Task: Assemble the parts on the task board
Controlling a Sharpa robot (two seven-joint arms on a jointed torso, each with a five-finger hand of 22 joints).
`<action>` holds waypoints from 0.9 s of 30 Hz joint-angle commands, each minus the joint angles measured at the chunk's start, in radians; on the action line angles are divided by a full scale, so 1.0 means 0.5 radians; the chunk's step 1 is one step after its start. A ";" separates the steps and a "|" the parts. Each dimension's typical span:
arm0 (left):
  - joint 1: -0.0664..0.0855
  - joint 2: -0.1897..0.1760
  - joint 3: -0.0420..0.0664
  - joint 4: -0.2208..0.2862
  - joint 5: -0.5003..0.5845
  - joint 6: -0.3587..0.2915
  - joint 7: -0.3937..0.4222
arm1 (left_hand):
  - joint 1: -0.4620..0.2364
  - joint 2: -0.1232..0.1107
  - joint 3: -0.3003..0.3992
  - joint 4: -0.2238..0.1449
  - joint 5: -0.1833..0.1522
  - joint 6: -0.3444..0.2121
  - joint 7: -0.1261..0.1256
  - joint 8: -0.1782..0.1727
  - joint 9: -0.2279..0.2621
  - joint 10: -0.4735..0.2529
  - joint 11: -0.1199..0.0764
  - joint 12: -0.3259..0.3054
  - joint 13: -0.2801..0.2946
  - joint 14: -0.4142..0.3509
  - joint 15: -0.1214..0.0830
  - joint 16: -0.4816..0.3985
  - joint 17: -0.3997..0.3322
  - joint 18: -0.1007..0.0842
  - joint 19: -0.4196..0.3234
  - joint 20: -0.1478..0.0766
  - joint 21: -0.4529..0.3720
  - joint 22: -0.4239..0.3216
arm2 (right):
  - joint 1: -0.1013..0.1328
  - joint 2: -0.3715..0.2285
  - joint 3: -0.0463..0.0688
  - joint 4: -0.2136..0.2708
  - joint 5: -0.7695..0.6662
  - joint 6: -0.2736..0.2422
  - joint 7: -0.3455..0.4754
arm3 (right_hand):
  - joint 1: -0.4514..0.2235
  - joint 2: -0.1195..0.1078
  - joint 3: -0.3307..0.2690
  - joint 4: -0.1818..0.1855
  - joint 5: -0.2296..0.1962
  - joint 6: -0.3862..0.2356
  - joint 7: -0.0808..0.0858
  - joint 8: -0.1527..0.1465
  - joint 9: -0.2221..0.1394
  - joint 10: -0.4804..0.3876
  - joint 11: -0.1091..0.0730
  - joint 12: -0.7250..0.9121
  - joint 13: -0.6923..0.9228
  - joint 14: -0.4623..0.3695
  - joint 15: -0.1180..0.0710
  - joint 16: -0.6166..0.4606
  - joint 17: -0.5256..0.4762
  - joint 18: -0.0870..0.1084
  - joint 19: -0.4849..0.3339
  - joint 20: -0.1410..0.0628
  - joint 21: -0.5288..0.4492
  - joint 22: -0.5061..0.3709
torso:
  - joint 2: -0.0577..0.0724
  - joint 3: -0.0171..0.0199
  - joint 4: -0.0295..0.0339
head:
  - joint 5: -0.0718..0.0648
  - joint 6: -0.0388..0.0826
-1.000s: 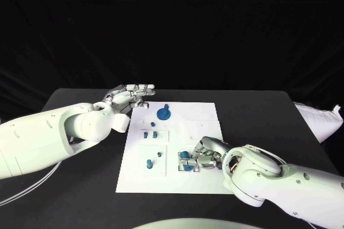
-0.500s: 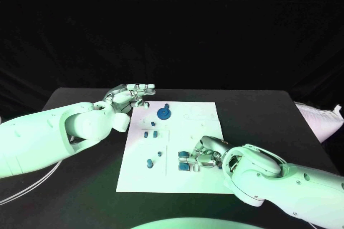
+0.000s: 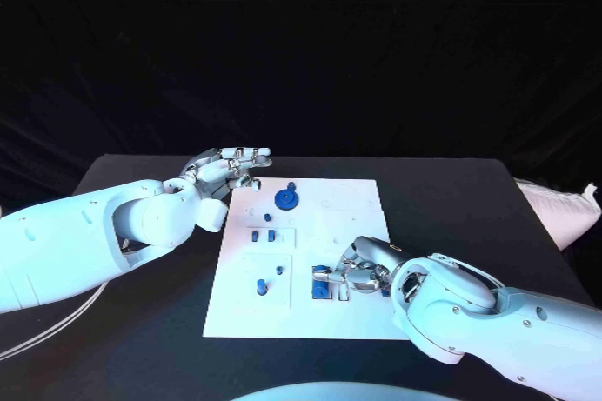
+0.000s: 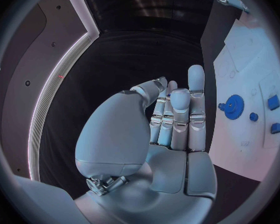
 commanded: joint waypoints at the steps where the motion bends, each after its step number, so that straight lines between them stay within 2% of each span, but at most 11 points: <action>1: 0.001 0.003 0.001 0.001 -0.008 0.038 0.009 | -0.005 0.014 0.003 -0.010 0.011 -0.017 -0.003 0.004 -0.003 -0.010 -0.002 0.006 -0.002 -0.009 0.001 -0.008 0.000 0.038 -0.013 0.006 -0.008 -0.003 | -0.002 -0.005 0.000 0.012 -0.071 -0.030 0.005 | 0.170 0.012 0.038 -0.080 0.085 -0.002 -0.005 -0.013 0.013 0.023 -0.001 0.010 0.058 0.178 0.001 0.006 0.368 -0.032 0.084 -0.021 0.010 0.220 | 0.000 -0.0013 -0.003 | 0.006 0.001; 4: 0.001 0.003 0.001 0.001 -0.009 0.039 0.008 | -0.005 0.014 0.003 -0.010 0.011 -0.017 -0.003 0.004 -0.003 -0.010 -0.002 0.006 -0.002 -0.009 0.001 -0.008 0.000 0.038 -0.013 0.006 -0.008 -0.003 | -0.003 -0.009 0.000 0.021 -0.090 -0.009 0.005 | 0.320 -0.005 0.061 -0.171 0.075 -0.002 -0.005 -0.015 0.026 0.026 -0.002 0.015 0.065 0.179 -0.001 0.010 0.374 -0.034 0.087 -0.022 0.014 0.227 | 0.000 0.0005 -0.003 | 0.002 -0.002; 7: 0.001 0.003 0.001 -0.001 -0.009 0.038 0.007 | -0.005 0.014 0.003 -0.010 0.011 -0.017 -0.003 0.004 -0.003 -0.010 -0.002 0.006 -0.002 -0.009 0.001 -0.008 0.000 0.038 -0.013 0.006 -0.008 -0.003 | -0.004 -0.009 0.000 0.023 -0.104 0.010 0.005 | 0.408 -0.010 0.079 -0.229 0.000 0.000 -0.004 -0.017 0.036 0.029 -0.001 0.021 0.072 0.181 0.000 0.014 0.382 -0.035 0.089 -0.022 0.019 0.235 | 0.000 -0.0007 -0.001 | 0.002 -0.004; 17: 0.001 0.003 0.001 -0.006 -0.009 0.036 0.004 | -0.005 0.014 0.003 -0.010 0.011 -0.017 -0.003 0.004 -0.003 -0.010 -0.002 0.006 -0.002 -0.009 0.001 -0.008 0.000 0.038 -0.013 0.006 -0.008 -0.003 | -0.005 0.028 -0.002 -0.016 -0.177 0.057 -0.002 | 0.439 0.001 0.091 -0.251 -0.014 0.003 -0.004 -0.018 0.043 0.033 -0.002 0.033 0.082 0.182 0.001 0.017 0.388 -0.037 0.091 -0.022 0.022 0.240 | 0.000 -0.0002 0.003 | -0.002 -0.009; 27: 0.001 0.001 0.001 -0.006 -0.009 0.036 0.002 | -0.005 0.014 0.003 -0.010 0.011 -0.017 -0.003 0.004 -0.003 -0.010 -0.002 0.006 -0.002 -0.009 0.001 -0.008 0.000 0.038 -0.013 0.006 -0.008 -0.003 | -0.005 0.041 -0.006 -0.046 -0.218 0.083 -0.004 | 0.474 0.008 0.105 -0.277 -0.012 0.007 -0.008 -0.019 0.050 0.037 -0.005 0.041 0.089 0.182 -0.001 0.019 0.392 -0.038 0.094 -0.023 0.026 0.247 | 0.000 -0.0021 -0.002 | 0.002 -0.012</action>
